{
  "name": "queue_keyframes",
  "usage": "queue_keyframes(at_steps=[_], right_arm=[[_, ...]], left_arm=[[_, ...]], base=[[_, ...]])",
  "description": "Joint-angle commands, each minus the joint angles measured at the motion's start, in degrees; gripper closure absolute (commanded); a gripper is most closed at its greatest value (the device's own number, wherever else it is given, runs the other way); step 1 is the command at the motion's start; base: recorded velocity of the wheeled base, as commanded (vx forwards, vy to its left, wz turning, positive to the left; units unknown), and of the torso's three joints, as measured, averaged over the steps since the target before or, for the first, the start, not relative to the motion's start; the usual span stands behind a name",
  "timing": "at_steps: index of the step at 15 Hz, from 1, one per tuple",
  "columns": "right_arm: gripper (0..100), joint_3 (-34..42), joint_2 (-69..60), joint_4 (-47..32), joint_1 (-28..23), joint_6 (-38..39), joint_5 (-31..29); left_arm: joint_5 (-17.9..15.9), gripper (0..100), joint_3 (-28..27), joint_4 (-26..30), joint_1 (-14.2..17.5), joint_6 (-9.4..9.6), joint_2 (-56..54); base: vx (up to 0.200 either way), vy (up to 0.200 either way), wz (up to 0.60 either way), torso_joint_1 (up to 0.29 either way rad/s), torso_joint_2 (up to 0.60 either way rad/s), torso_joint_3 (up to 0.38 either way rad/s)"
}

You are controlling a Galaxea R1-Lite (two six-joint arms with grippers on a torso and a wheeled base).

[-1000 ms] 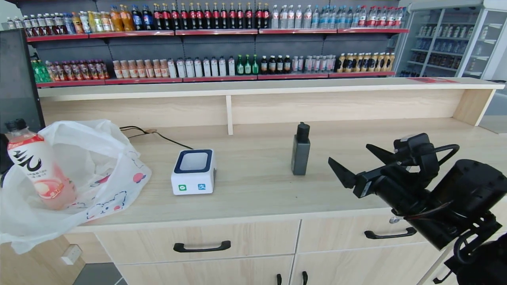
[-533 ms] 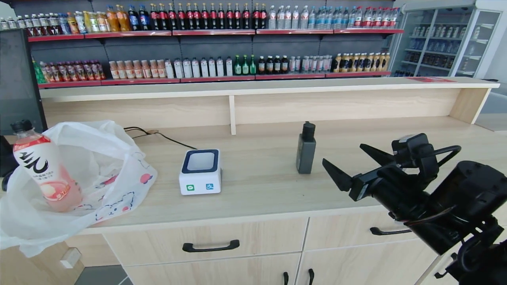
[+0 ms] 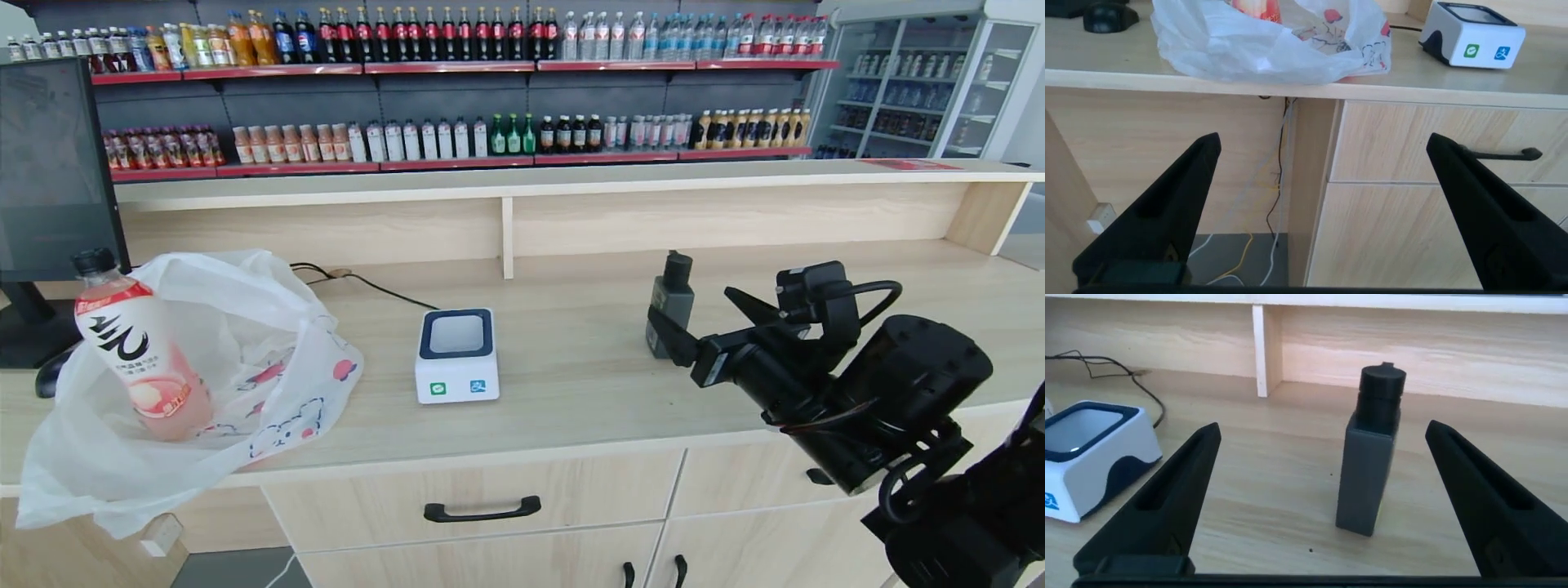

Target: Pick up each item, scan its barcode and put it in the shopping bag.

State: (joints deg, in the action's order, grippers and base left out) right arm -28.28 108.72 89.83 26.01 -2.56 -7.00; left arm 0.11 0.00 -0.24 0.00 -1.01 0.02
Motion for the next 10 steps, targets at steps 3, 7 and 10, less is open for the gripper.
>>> queue_keyframes(at_steps=[3,7,10], right_arm=[[0,-0.11,3.08,0.17,-0.09,1.24,0.05],[0,-0.19,4.14,0.17,-1.84,1.24,0.05],[0,-0.63,5.01,0.17,-2.46,1.24,0.05]], left_arm=[[0.07,0,0.0,-0.02,0.0,-0.13,-0.02],[0.07,0,0.0,-0.02,0.0,-0.13,-0.02],[0.07,0,0.0,-0.02,0.0,-0.13,-0.02]], base=[[0.067,0.0,0.0,-0.002,0.0,0.002],[0.0,0.0,0.0,0.0,0.0,0.0],[0.0,0.0,0.0,0.0,0.0,0.0]])
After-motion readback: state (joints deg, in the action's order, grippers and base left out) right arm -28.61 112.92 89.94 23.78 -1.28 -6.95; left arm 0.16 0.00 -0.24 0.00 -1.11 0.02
